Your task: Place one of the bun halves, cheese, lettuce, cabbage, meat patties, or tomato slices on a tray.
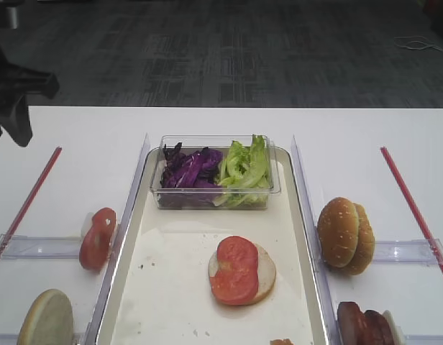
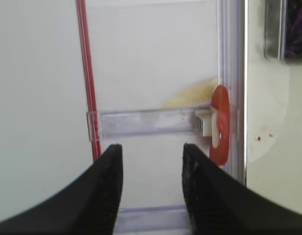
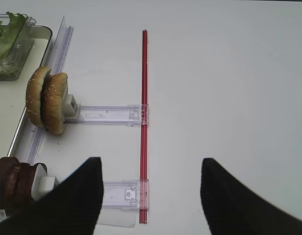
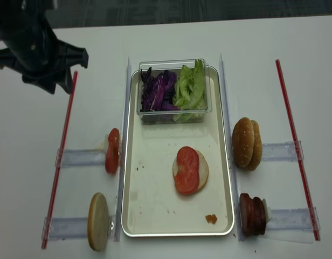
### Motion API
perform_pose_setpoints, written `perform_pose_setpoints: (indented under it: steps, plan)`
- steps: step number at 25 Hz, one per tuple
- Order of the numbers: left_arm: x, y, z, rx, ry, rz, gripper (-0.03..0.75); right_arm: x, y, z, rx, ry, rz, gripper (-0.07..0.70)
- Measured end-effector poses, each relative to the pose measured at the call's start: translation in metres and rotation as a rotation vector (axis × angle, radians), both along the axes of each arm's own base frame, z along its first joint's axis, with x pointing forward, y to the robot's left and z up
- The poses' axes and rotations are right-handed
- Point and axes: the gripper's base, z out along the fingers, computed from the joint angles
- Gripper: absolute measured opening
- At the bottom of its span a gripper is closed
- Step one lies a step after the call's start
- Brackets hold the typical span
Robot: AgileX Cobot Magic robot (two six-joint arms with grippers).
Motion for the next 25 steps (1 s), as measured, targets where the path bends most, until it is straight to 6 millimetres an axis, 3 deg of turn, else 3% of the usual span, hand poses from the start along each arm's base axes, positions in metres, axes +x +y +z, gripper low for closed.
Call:
perform_pose_setpoints:
  steps: [10, 25]
  plan:
    - [-0.1, 0.014, -0.002, -0.003, -0.016, 0.021, 0.279, 0.0, 0.0, 0.0, -0.004, 0.0, 0.003, 0.453]
    - [-0.235, 0.033, 0.007, -0.062, -0.352, 0.038, 0.278, 0.0, 0.0, 0.0, 0.0, 0.0, 0.0, 0.453]
